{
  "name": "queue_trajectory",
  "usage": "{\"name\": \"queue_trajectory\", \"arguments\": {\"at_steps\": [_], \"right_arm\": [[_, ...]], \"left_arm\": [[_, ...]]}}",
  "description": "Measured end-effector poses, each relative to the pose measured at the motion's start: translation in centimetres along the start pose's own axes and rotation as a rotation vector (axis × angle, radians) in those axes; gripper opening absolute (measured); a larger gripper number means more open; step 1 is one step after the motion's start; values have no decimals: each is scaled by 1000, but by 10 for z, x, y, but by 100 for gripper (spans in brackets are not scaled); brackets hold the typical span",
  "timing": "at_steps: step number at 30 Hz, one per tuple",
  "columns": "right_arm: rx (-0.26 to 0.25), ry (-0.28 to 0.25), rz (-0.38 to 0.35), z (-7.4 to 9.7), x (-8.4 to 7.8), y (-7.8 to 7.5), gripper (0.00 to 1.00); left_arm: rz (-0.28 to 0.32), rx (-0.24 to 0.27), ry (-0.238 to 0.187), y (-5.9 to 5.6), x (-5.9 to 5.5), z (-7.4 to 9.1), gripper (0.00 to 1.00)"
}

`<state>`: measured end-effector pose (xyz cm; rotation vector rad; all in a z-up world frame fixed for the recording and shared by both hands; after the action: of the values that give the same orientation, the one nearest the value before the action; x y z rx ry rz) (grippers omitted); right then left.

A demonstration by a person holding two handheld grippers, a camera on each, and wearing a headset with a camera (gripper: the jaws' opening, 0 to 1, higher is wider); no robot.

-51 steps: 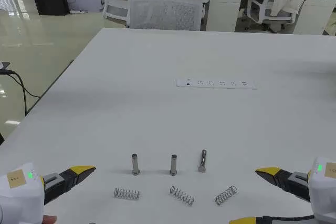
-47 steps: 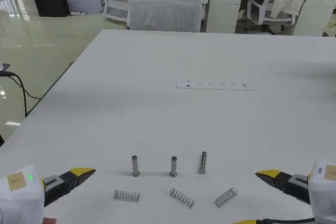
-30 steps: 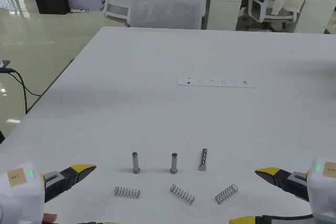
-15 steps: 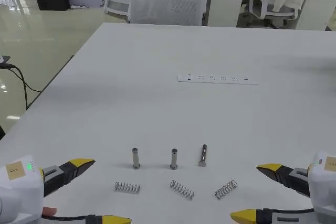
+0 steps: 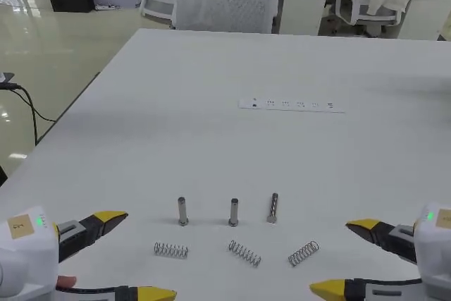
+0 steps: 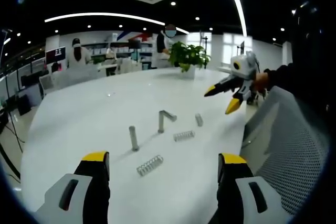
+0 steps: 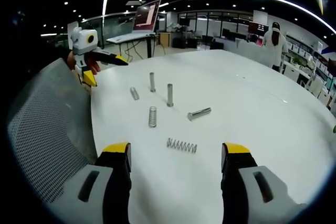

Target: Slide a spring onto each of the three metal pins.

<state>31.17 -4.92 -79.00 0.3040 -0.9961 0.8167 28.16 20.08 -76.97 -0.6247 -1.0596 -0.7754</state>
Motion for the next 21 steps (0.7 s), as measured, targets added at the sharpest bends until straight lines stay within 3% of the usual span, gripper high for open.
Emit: {"name": "queue_trajectory", "arguments": {"at_steps": [21], "right_arm": [[-15,19,1,-3,4,-6,67]], "left_arm": [[-1,1,-5,3,0,1,81]]}}
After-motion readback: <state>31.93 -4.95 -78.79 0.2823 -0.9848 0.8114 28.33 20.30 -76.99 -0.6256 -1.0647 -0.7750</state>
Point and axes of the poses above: the centre of the closed fingertips' face, and the gripper's own axes: z roughly backward along the fingers, y roughly to its left, x roughly out of its top, the point moved 2 cm from there along z, roughly backward along the fingers, and after that the axes turned 10 degrees about -x, right-handed, at the moved point
